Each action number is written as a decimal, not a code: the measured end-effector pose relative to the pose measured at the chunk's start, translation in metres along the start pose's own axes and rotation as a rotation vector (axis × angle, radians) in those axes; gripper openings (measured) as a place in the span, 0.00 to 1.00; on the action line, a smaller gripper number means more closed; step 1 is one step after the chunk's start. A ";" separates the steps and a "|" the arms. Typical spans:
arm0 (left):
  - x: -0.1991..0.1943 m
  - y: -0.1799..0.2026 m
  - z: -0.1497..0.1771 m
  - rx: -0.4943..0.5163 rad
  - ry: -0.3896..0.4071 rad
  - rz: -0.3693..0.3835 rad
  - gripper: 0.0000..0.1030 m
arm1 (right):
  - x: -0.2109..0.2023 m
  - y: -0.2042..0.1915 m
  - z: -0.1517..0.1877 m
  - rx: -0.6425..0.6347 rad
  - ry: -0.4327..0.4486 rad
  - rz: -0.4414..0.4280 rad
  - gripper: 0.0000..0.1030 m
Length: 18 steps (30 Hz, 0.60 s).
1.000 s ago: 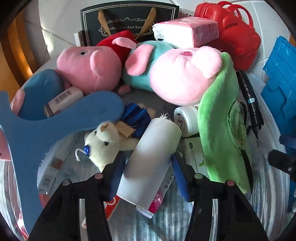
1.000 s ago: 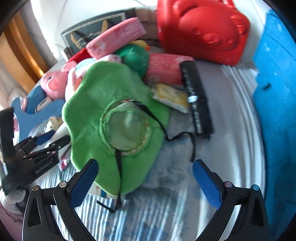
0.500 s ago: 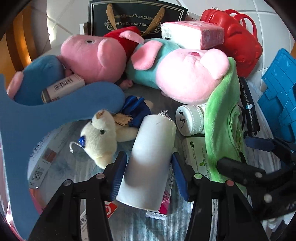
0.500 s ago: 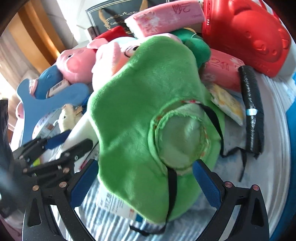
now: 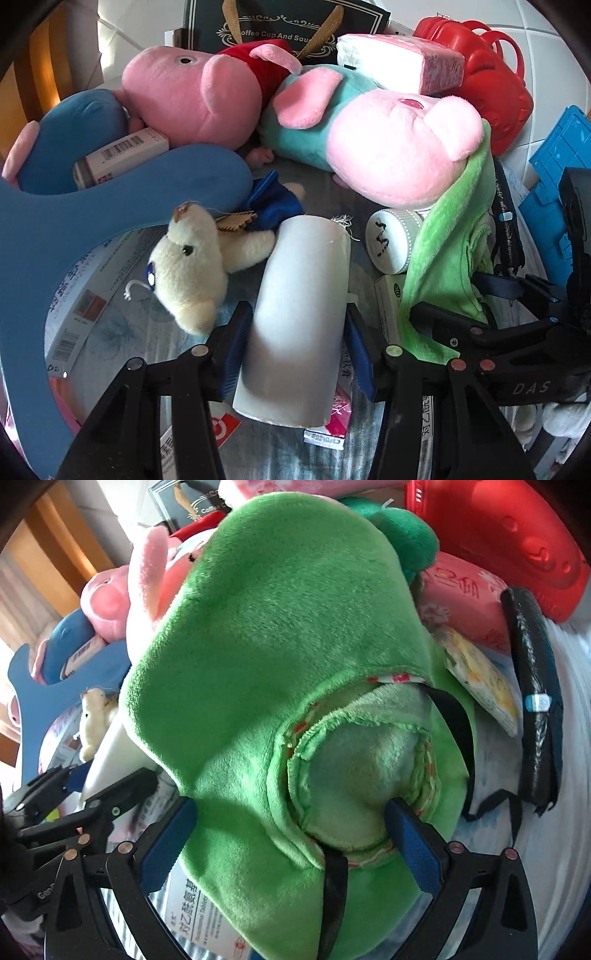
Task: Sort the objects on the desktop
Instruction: 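Grasp the white lint roller with the left gripper while the right grasps the green towel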
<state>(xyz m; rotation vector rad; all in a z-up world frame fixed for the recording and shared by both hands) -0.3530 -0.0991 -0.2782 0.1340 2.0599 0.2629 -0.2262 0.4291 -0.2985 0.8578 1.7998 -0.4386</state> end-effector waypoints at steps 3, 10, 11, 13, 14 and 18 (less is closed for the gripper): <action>-0.008 0.005 0.003 0.008 0.014 0.001 0.47 | -0.008 -0.002 -0.001 -0.010 0.025 0.018 0.76; -0.039 0.024 0.004 0.039 0.072 -0.006 0.44 | -0.045 -0.002 -0.004 -0.043 0.087 0.058 0.20; -0.045 0.026 0.004 0.046 0.085 -0.006 0.44 | -0.058 0.002 -0.003 -0.025 0.107 0.041 0.19; -0.064 0.023 0.007 0.059 0.111 -0.008 0.44 | -0.077 0.004 -0.001 -0.013 0.134 0.023 0.18; -0.070 0.027 0.005 0.062 0.121 -0.008 0.44 | -0.088 0.004 0.000 -0.012 0.150 0.017 0.18; -0.101 0.039 0.004 0.074 0.184 0.003 0.44 | -0.140 -0.004 0.006 -0.020 0.227 0.003 0.18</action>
Point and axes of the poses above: each gripper's, at about its wrist camera, not at the fingertips, and x roughly the way its jaws point, y to its right, z to its underside, the point moved 6 cm from there along x, roughly the way its jaws point, and after that the axes turned 3 degrees about z, right-handed, at the moved point
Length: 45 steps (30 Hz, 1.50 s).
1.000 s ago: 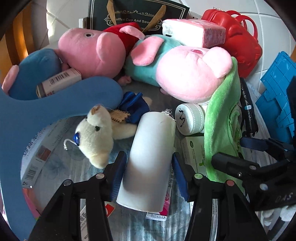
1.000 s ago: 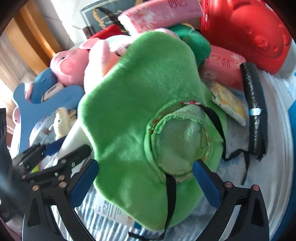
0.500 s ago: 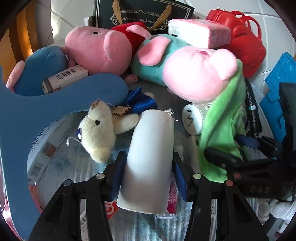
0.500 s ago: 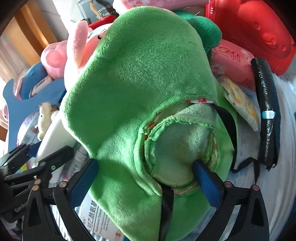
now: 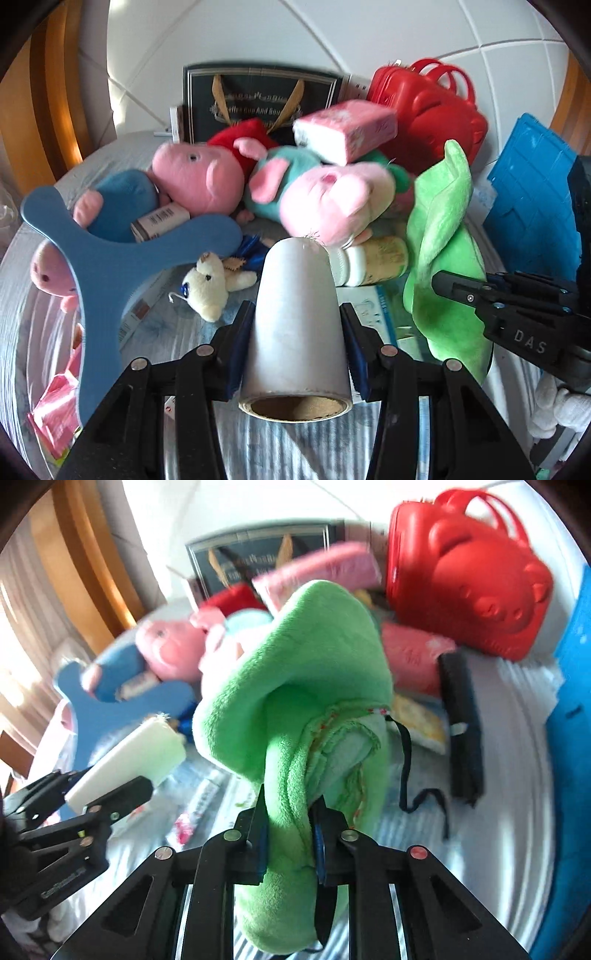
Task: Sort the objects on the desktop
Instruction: 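Grasp the white lint roller with the left gripper while the right grasps the green towel, then carry the lint roller and green towel into the blue bin and release both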
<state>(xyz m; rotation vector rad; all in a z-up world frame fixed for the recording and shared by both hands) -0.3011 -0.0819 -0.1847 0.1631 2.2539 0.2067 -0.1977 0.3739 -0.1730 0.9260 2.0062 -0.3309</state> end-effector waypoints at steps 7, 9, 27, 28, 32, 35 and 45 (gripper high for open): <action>-0.067 0.031 -0.020 0.051 0.130 0.008 0.44 | -0.072 -0.009 0.010 -0.036 0.159 0.005 0.18; -0.089 0.040 -0.021 0.065 0.165 0.008 0.44 | -0.101 -0.014 0.014 -0.041 0.206 0.010 0.18; -0.217 0.227 -0.034 0.287 0.397 0.168 0.44 | -0.327 0.060 0.046 0.022 0.615 0.202 0.18; -0.221 0.239 -0.035 0.298 0.404 0.179 0.44 | -0.339 0.065 0.050 0.028 0.630 0.215 0.18; -0.237 0.300 -0.036 0.347 0.429 0.235 0.44 | -0.384 0.104 0.064 0.056 0.676 0.275 0.18; -0.243 0.346 -0.036 0.381 0.433 0.275 0.44 | -0.410 0.140 0.075 0.075 0.692 0.329 0.18; -0.219 0.481 -0.020 0.446 0.326 0.368 0.44 | -0.422 0.278 0.121 0.111 0.546 0.525 0.18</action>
Point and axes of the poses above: each gripper's, at about its wrist camera, not at the fingertips, and x roughly the way its jaws point, y to its right, z to its underside, the point moved 6 cm from there along x, roughly the way its jaws point, and after that the axes turned 3 degrees about z, right-handed, at the moved point
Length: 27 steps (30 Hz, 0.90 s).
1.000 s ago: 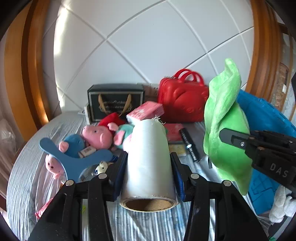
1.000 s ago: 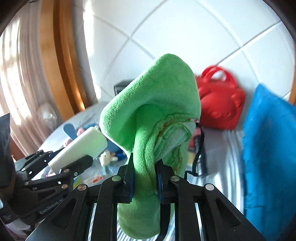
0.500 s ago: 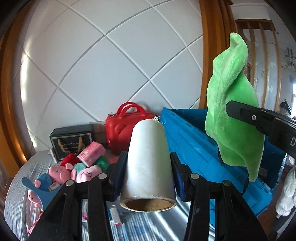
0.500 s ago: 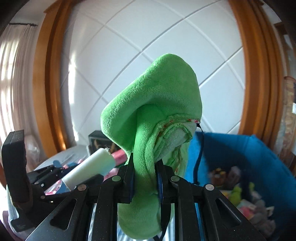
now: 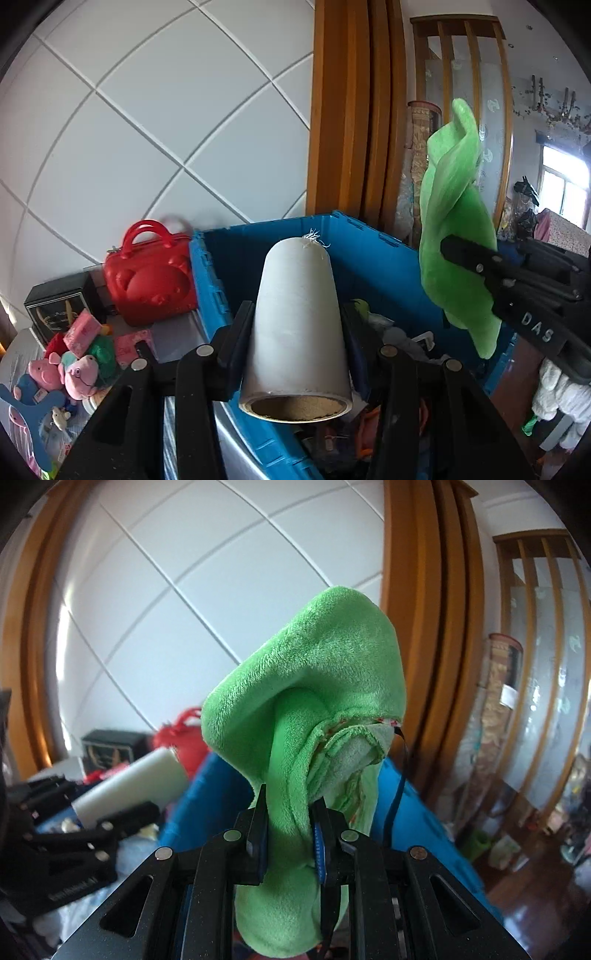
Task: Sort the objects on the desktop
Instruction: 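Carry the lint roller and green towel into the blue bin and release both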
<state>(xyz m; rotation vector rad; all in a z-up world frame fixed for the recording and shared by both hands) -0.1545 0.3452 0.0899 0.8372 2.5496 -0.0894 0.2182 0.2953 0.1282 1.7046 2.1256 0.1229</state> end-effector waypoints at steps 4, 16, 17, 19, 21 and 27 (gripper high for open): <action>0.039 0.037 -0.003 -0.014 -0.091 0.017 0.44 | 0.036 0.042 0.026 -0.009 -0.116 -0.003 0.18; 0.120 0.073 0.016 -0.059 -0.313 -0.097 0.44 | 0.102 0.100 0.088 -0.074 -0.330 -0.014 0.19; 0.122 0.072 0.018 -0.063 -0.326 -0.110 0.44 | 0.104 0.103 0.089 -0.074 -0.334 -0.016 0.19; 0.125 0.070 0.023 -0.076 -0.349 -0.116 0.44 | 0.105 0.105 0.091 -0.064 -0.347 -0.041 0.19; 0.126 0.072 0.025 -0.082 -0.364 -0.114 0.44 | 0.104 0.105 0.091 -0.067 -0.345 -0.052 0.22; 0.120 0.070 0.025 -0.072 -0.336 -0.168 0.44 | 0.101 0.101 0.093 -0.108 -0.350 -0.047 0.51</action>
Point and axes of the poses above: each gripper's, at about its wrist camera, not at the fingertips, and x roughly the way its jaws point, y to its right, z to its underside, the point moved 6 cm from there along x, roughly the way its jaws point, and after that the axes turned 3 degrees about z, right-handed, at the moved point
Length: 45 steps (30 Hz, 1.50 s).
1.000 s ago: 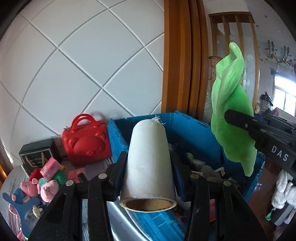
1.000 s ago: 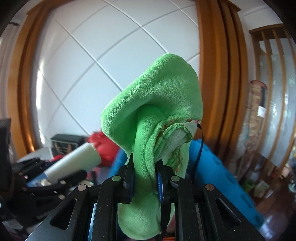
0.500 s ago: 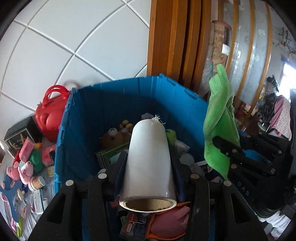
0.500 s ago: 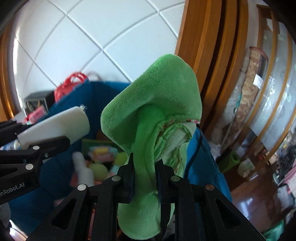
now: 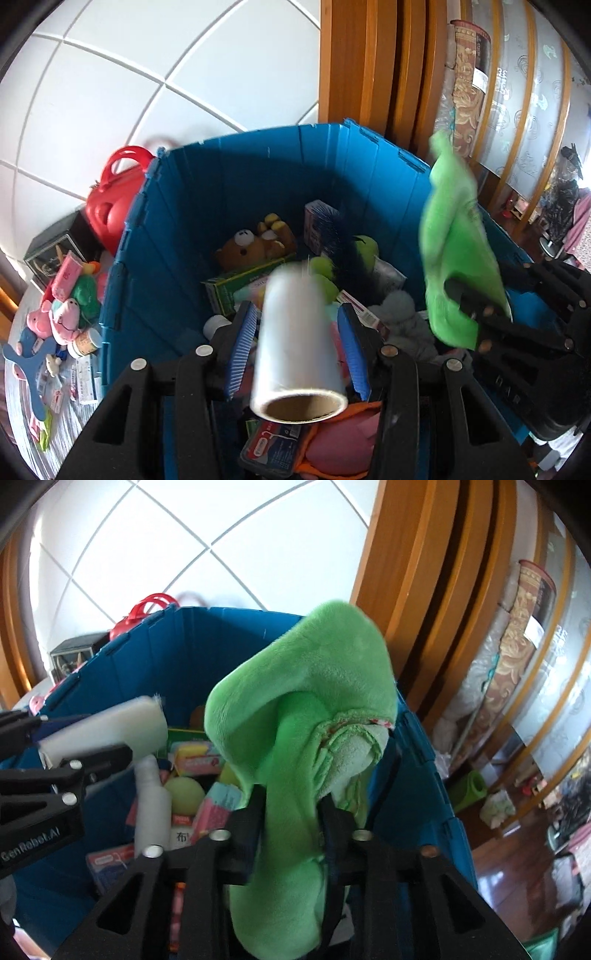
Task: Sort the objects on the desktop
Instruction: 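Carry the lint roller and green towel into the blue bin and release both, then withdraw both grippers from the bin back to the pile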
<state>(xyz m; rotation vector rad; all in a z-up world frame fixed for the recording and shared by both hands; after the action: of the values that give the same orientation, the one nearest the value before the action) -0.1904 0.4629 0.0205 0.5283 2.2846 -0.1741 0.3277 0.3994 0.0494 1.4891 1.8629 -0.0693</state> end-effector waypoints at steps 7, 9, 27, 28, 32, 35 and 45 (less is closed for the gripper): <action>-0.003 -0.004 -0.004 -0.001 0.021 -0.034 0.44 | -0.004 -0.002 -0.005 -0.021 0.029 0.005 0.75; -0.006 -0.007 -0.004 -0.011 0.029 -0.035 0.44 | -0.005 0.000 -0.005 -0.006 0.029 -0.002 0.81; -0.111 -0.061 0.010 -0.114 0.314 -0.131 0.70 | -0.057 -0.013 -0.015 0.179 0.208 -0.163 1.00; -0.119 -0.070 0.013 -0.123 0.341 -0.148 0.72 | -0.065 -0.019 -0.018 0.186 0.232 -0.184 1.00; -0.139 -0.107 0.025 -0.171 0.391 -0.176 0.72 | -0.094 -0.058 -0.033 0.175 0.309 -0.236 1.00; -0.147 -0.145 0.042 -0.244 0.395 -0.195 0.72 | -0.104 -0.095 -0.042 0.140 0.326 -0.275 1.00; -0.161 -0.285 0.116 -0.313 0.329 -0.236 0.72 | -0.128 -0.234 -0.062 0.051 0.333 -0.379 1.00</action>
<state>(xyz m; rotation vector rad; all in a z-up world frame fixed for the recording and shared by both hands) -0.1352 0.1212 0.0447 0.1297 2.6260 0.1672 0.1021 0.2468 0.0757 1.2166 2.4124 -0.0494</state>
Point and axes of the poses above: each gripper's, at about its wrist camera, not at the fingertips, and x roughly the way its jaws point, y to its right, z to its underside, the point moved 6 cm from there along x, roughly the way its jaws point, and after that the axes turned 3 degrees about z, right-handed, at the moved point
